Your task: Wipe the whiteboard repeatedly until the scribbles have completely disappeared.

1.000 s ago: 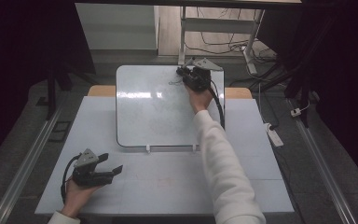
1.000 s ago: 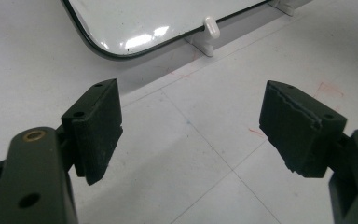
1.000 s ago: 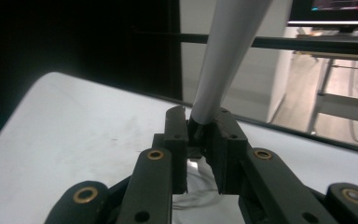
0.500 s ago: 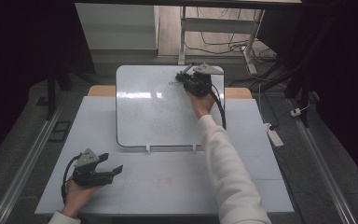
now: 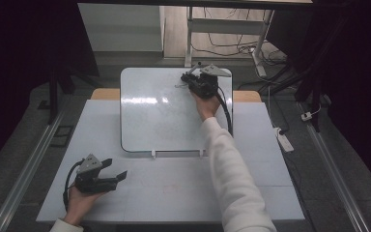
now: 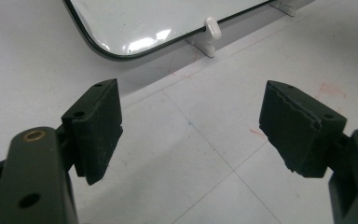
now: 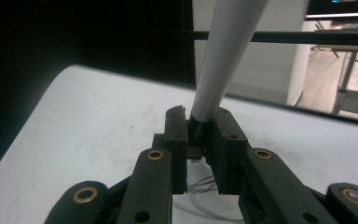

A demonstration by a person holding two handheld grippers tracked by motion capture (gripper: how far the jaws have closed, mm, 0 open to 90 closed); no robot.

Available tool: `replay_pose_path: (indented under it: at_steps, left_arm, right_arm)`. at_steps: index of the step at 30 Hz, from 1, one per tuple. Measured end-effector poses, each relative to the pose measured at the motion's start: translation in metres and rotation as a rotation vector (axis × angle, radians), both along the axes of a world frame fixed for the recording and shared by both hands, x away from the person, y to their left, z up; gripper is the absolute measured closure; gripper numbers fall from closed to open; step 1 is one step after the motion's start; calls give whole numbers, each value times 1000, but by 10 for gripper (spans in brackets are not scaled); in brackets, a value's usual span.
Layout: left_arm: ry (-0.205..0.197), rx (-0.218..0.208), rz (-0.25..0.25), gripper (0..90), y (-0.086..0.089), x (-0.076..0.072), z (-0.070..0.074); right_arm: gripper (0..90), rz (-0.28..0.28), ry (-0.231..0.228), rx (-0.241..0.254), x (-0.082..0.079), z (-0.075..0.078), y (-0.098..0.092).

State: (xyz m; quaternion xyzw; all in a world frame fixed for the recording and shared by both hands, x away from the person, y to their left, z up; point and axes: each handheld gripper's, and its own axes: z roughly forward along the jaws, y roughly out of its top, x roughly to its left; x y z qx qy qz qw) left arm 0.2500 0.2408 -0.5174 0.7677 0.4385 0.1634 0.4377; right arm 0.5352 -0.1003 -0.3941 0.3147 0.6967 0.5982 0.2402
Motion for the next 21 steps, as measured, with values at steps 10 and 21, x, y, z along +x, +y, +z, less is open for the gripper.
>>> replay_pose_path:
  at_steps: [10,21]
  left_arm:
    - [-2,3,-2,222,0,0,0]
    - [2,6,2,222,-1,1,0]
  right_arm:
    - [775,73,-10,-69,-12,-8,9]
    - [775,89,-8,-56,-15,-13,14]
